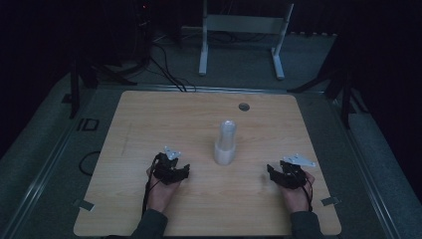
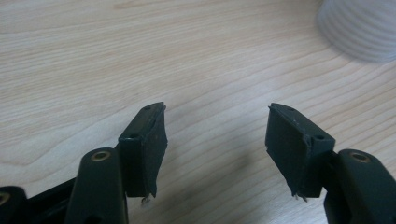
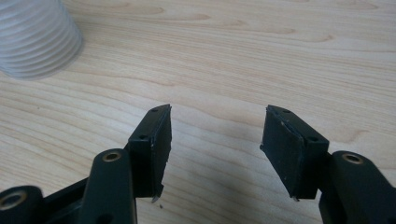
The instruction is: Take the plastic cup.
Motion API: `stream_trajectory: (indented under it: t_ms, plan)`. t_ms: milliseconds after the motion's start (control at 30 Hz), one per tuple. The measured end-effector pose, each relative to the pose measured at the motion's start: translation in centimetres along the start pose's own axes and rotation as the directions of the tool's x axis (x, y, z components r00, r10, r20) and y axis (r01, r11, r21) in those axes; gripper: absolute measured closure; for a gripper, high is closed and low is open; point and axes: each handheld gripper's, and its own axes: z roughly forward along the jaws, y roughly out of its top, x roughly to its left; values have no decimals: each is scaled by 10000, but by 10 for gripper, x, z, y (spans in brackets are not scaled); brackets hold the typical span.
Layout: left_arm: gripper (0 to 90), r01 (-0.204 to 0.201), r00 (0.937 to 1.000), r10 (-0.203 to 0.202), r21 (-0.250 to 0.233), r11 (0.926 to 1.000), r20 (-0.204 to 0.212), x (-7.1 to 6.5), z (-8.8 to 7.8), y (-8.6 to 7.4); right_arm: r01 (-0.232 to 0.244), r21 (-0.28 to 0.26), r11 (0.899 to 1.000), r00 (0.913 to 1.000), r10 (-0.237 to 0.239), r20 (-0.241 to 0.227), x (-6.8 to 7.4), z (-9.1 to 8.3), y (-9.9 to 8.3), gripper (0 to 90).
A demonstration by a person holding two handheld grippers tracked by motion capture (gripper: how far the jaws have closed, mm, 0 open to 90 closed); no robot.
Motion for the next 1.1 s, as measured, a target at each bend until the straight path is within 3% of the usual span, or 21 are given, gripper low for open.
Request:
stream_trajectory:
  t_ms: [133, 300, 467, 700, 800, 933, 1100]
  plan:
    - [357, -69, 9992, 76, -194, 9998, 383, 1, -2, 4, 134, -25, 9999, 9999, -134, -72, 3, -1, 1, 419]
    - [384, -114, 9985, 135, -390, 9992, 524, 0, -6, 11, 320, -123, 9994, 9993, -322, -164, 7, -3, 3, 411]
    - [403, -543, 9983, 528, -621, 9966, -259, -5, -9, 19, 474, -290, 9985, 9982, -484, -354, 12, -8, 9, 406]
    - [418, -831, 9962, 848, -812, 9932, 186, -9, -12, 30, 497, -631, 9968, 9955, -546, -780, 17, -14, 19, 405]
    - [411, -784, 9935, 857, -946, 9924, 753, -9, -14, 36, 732, -753, 9945, 9930, -798, -875, 22, -18, 27, 409]
    - [402, -1206, 9906, 1267, -1100, 9866, 507, -13, -14, 38, 858, -907, 9922, 9901, -951, -1030, 25, -20, 38, 409]
    - [405, -1564, 9842, 1645, -1152, 9810, 650, -19, -12, 42, 978, -1039, 9898, 9871, -1097, -1165, 29, -22, 47, 406]
